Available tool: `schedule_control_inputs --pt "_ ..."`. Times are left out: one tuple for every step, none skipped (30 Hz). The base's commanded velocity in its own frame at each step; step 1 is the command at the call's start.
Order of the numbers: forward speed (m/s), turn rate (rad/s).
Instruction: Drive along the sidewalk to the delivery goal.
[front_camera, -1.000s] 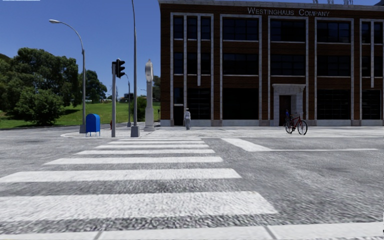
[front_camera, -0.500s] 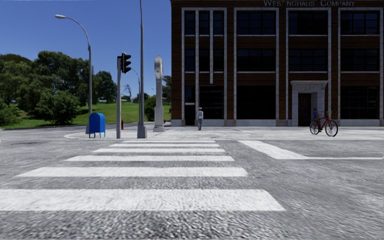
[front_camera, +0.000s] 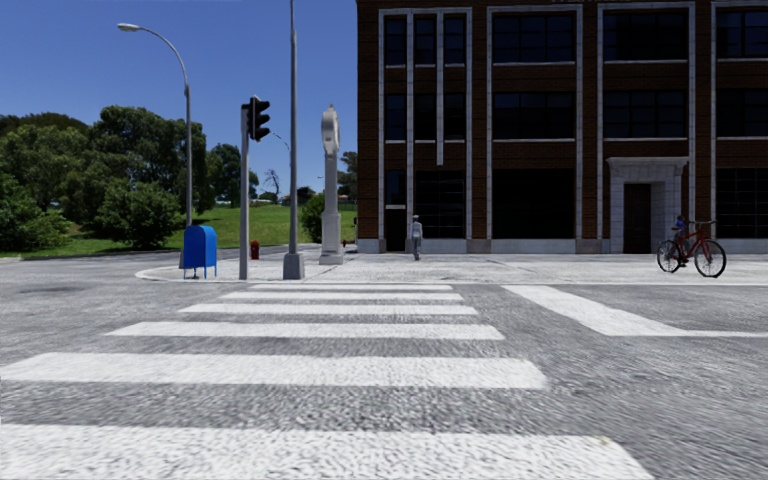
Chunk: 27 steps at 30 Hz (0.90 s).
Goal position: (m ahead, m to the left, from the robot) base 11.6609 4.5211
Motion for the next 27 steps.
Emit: schedule_control_inputs --pt "1.14 0.0" --pt "1.14 0.0" --pt "1.14 0.0" --pt "1.16 0.0" --pt "1.16 0.0" --pt "1.21 0.0" --pt "1.29 0.0" --pt "1.37 0.0" --pt "1.37 0.0" --pt "1.41 0.0" --pt "1.41 0.0" --pt "1.42 0.0" --pt "1.42 0.0" --pt "1.42 0.0" --pt "1.42 0.0" --pt "1.42 0.0" --pt "1.42 0.0" --pt "1.42 0.0" --pt "1.42 0.0" --pt "1.55 0.0" --pt "1.72 0.0" --pt "1.87 0.0" --pt "1.91 0.0" --pt "1.91 0.0" --pt "1.92 0.0" --pt "1.92 0.0" --pt "1.92 0.0"
